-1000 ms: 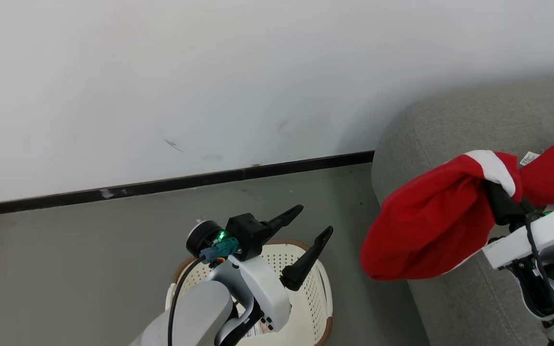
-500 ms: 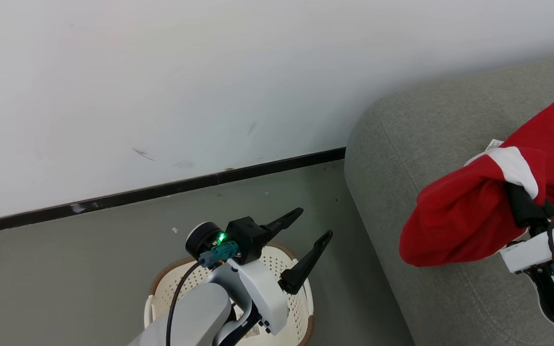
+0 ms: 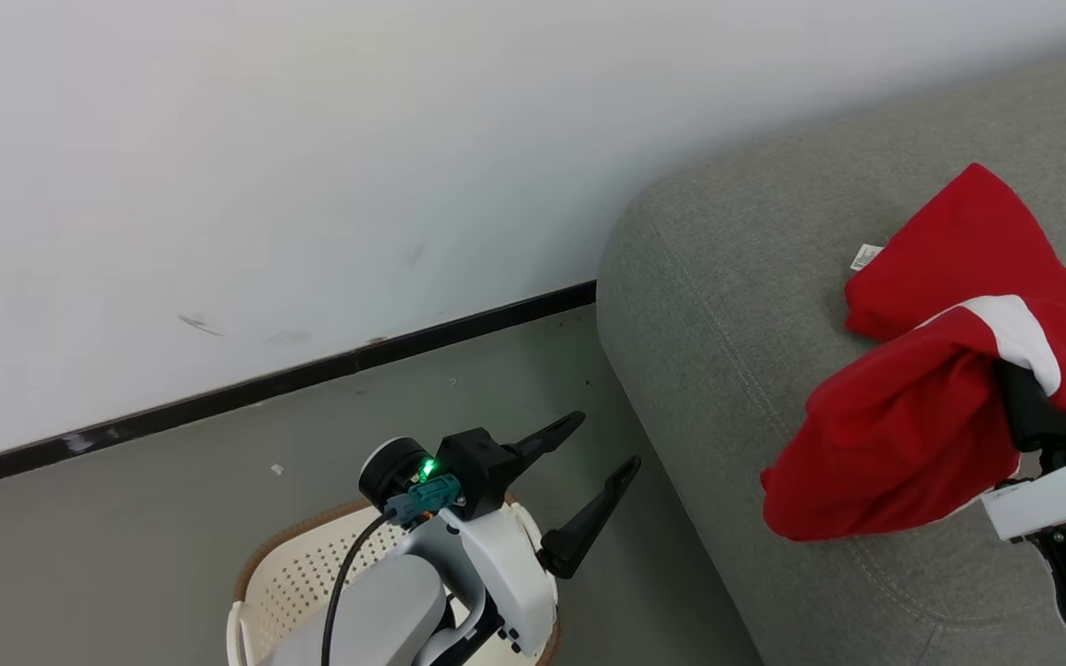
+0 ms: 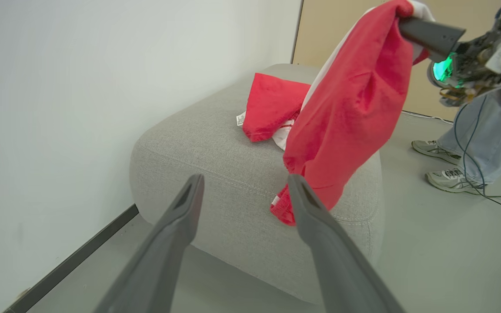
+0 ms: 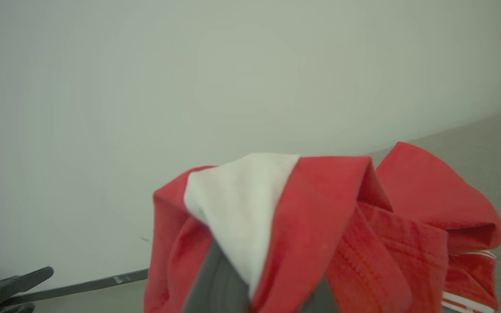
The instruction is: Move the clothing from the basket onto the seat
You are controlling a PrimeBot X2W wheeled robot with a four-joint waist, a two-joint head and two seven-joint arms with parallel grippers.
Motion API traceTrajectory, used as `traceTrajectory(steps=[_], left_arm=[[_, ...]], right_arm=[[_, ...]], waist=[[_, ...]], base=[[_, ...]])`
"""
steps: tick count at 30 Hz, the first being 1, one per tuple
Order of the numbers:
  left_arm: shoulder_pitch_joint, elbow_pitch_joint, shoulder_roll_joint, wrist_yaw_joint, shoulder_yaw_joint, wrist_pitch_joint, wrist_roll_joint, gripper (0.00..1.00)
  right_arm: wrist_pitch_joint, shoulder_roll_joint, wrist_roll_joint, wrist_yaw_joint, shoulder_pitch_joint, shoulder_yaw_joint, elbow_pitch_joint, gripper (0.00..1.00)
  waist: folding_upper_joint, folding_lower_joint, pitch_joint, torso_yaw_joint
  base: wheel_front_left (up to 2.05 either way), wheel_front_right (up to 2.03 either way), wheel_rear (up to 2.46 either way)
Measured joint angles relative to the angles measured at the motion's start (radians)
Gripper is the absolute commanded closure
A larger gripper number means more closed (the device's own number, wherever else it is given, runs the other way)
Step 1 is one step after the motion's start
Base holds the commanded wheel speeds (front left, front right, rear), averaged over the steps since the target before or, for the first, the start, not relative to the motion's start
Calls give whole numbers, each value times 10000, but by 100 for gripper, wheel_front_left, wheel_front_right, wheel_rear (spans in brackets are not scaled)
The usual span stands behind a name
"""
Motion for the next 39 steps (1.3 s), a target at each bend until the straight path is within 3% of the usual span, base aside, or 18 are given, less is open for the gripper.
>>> traceTrajectory(steps=[21,39], left_arm=[[69,19,272,15,151,-86,0,0],[68,-79,326,29,174,-88,6,0]], right_arm=[[0,182,-88,0,214,-102,-362,100],[0,-8,-88,0,-202,-136,-523,100]], waist=[[0,0,174,-1234],[0,0,456,-1393]], base=[[0,0,0],[0,0,0]])
